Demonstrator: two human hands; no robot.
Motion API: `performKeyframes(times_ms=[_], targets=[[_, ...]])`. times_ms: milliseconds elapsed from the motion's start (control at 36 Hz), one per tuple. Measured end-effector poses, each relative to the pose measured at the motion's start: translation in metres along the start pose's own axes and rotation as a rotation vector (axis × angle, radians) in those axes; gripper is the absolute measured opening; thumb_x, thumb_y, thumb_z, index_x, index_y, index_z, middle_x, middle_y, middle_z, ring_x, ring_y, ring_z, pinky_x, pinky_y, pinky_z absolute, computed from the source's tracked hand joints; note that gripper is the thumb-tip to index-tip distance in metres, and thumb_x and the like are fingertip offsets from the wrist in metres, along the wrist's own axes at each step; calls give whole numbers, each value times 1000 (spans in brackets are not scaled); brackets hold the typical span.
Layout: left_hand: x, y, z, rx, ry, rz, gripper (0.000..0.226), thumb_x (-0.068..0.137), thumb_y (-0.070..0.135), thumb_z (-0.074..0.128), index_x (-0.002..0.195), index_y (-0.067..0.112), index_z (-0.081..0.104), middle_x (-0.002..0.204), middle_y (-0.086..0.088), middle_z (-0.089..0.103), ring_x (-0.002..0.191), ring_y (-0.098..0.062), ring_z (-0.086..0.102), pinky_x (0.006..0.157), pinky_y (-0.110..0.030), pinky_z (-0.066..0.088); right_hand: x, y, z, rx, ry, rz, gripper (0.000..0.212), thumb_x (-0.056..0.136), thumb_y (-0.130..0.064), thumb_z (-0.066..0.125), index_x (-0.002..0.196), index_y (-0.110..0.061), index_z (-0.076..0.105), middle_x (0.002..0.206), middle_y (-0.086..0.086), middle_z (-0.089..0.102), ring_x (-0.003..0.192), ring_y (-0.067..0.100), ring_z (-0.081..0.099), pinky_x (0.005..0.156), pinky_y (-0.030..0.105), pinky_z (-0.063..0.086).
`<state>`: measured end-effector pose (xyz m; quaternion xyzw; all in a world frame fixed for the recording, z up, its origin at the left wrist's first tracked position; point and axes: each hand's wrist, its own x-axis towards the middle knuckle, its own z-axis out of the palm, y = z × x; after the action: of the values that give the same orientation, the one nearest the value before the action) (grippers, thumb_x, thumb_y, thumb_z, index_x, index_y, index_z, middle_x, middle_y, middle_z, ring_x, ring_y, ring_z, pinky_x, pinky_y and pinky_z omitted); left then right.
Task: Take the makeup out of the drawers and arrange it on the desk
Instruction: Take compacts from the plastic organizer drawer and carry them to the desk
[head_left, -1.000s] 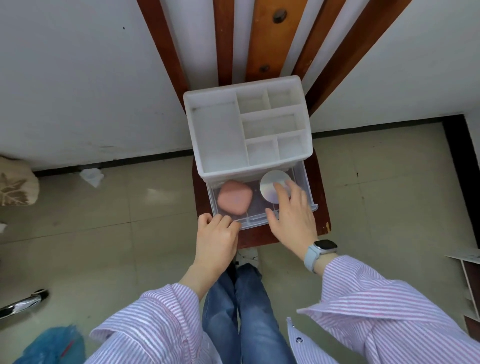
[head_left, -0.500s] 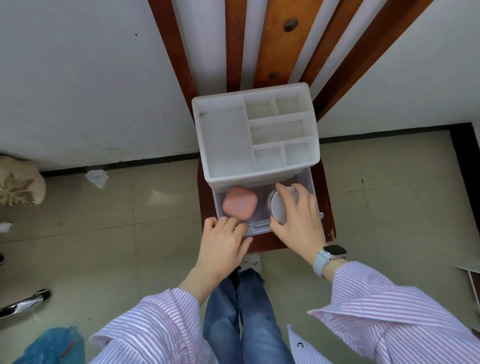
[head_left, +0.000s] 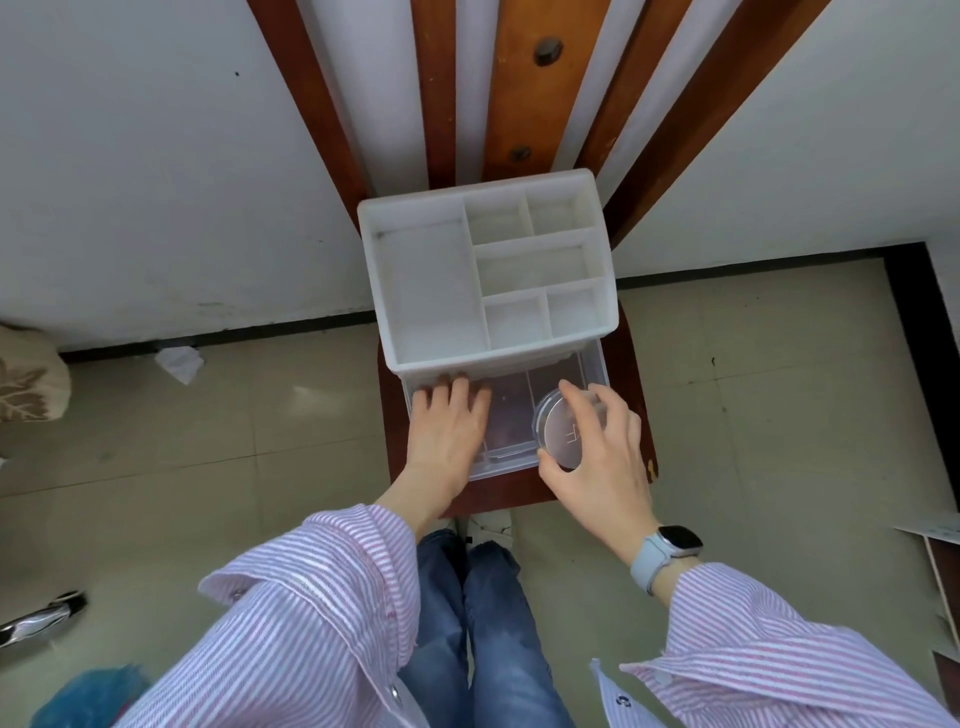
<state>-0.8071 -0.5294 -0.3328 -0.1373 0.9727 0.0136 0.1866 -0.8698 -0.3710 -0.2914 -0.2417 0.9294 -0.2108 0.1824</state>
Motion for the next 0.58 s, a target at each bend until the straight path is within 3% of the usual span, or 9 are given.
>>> performKeyframes(times_ms=[56,139,278,333,389,472,583], targets=[[0,-1,1,-2,1,15,71,57,13,80,122,14,53,111,-12,56,95,-31,57,81,-45,47,0,1,-2,10,3,-1,69,75,-27,68,136,-30,36,137,5,31,119,25,33,90,41,47],[-1,-5,-1,-21,91,101,78,39,12,86,113,10,60,99,-15,58,79,-32,56,58,-40,49,0,0,-6,22,-6,-9,70,76,-28,68,137,-30,35,138,4,31,121,24,31,92,39,45],[-10,-16,-20,-232,158,234,80,53,30,81,126,13,52,108,-13,56,88,-32,54,65,-40,50,-2,-4,-15,127,7,15,76,77,-27,69,141,-28,30,136,-1,31,121,16,31,96,27,33],[-21,-18,-36,-472,87,156,79,64,36,76,135,20,43,119,-8,47,100,-26,49,78,-38,49,-5,-7,-19,203,0,32,79,77,-27,69,143,-26,25,134,-6,30,117,5,28,96,22,27],[-33,-18,-47,-777,-8,-47,81,66,45,77,136,29,40,120,3,39,101,-14,44,86,-28,42,-7,-10,-23,277,-12,43,81,77,-26,70,143,-24,24,132,-11,29,115,-1,26,98,20,25],[-48,-19,-50,-1127,20,-321,64,66,38,78,123,33,49,114,8,45,99,-9,47,85,-24,38,-10,-18,-29,362,-72,46,78,76,-28,72,140,-25,26,132,-14,31,122,1,29,103,21,25],[-62,-18,-43,-1402,1,-413,36,83,19,67,113,27,49,113,3,55,96,-9,53,78,-19,47,-9,-34,-32,378,-207,-35,77,75,-31,72,138,-25,29,129,-18,31,122,-1,31,98,9,22]])
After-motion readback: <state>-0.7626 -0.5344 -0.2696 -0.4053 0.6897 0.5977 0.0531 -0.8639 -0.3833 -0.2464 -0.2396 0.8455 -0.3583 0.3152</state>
